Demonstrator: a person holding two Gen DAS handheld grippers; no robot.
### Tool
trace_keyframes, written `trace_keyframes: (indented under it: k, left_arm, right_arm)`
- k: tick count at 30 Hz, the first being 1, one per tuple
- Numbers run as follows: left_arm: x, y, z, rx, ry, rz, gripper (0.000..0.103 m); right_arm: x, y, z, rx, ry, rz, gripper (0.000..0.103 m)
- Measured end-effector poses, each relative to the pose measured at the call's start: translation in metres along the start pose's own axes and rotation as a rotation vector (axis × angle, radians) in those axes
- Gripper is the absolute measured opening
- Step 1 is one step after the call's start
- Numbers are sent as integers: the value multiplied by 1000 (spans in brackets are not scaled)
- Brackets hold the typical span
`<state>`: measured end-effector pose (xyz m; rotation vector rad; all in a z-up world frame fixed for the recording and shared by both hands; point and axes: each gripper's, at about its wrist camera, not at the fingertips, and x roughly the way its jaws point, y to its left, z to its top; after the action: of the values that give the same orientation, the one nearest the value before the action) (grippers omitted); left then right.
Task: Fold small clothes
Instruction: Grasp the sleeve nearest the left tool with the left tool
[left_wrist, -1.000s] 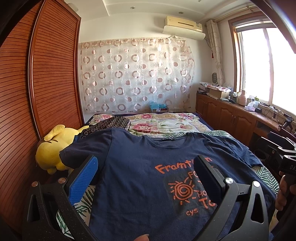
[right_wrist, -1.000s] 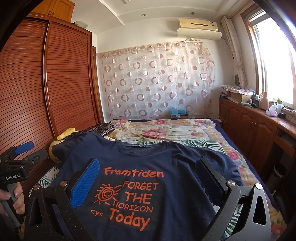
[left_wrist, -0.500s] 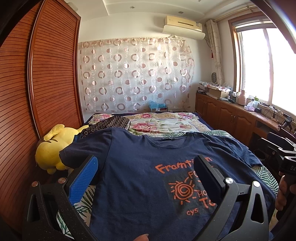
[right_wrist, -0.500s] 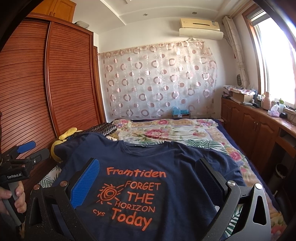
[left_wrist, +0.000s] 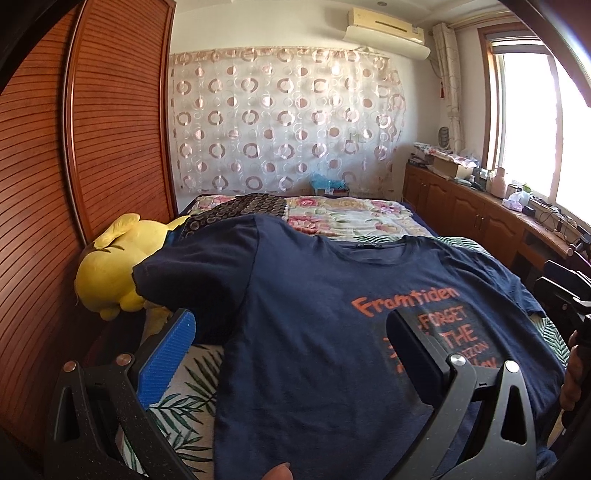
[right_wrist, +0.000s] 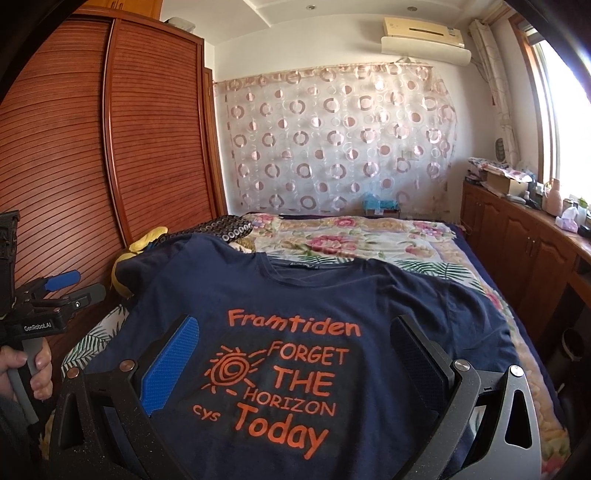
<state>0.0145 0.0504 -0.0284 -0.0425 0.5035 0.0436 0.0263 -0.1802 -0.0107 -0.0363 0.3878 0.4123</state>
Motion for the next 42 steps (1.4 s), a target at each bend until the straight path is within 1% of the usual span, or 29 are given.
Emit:
trace_keyframes:
  k: [7, 13, 16, 18, 20, 21, 23, 26, 29, 30, 32, 33, 34, 36, 38, 40, 42]
  left_arm:
    - [9, 32, 1, -6, 0, 27, 103]
    - [18, 63, 6, -11, 13, 42, 103]
    - [26, 78, 9, -21, 27, 29, 103]
    - [35, 90, 11, -26, 43, 14, 100]
    - [43, 100, 13, -32, 60, 7, 94]
    - [48, 105, 14, -36, 70, 8, 93]
    - [56, 111, 16, -42, 86, -2, 85]
    - [74, 125, 19, -68, 114, -13, 79]
    - [91, 142, 21, -114, 143, -14, 72]
    - [96, 147, 22, -120, 148, -8, 70]
    - [105, 157, 24, -126, 153, 11, 62]
    - [109, 161, 25, -135, 163, 18, 60]
    - [112, 164, 25, -142, 170, 19, 55]
    - [120, 171, 26, -164, 186, 2, 51]
    - [127, 176, 24, -175, 200, -2, 45]
    - [132, 179, 23, -183, 213, -4, 45]
    - [137, 185, 19, -208, 233, 11, 45]
  right_arm:
    - [20, 5, 11, -44, 24, 40, 103]
    - [36, -1, 13, -59, 53, 70, 103]
    - [45, -4, 13, -62, 79, 84, 103]
    - [53, -7, 15, -63, 102, 99, 103]
    - [59, -10, 19, -74, 126, 108, 103]
    - [62, -10, 22, -83, 131, 114, 103]
    - [65, -9, 27, -100, 142, 126, 103]
    - [69, -10, 31, -113, 161, 144, 103]
    - [67, -12, 31, -103, 173, 161, 103]
    - [66, -13, 31, -103, 175, 166, 103]
    - [63, -16, 29, -105, 181, 174, 103]
    - [61, -17, 29, -105, 184, 177, 103]
    - [60, -18, 28, -106, 184, 179, 103]
    - [57, -20, 28, -104, 184, 182, 103]
    - [54, -23, 28, -102, 182, 184, 103]
    - [53, -24, 27, -96, 181, 187, 103]
    - [53, -23, 25, -93, 181, 188, 103]
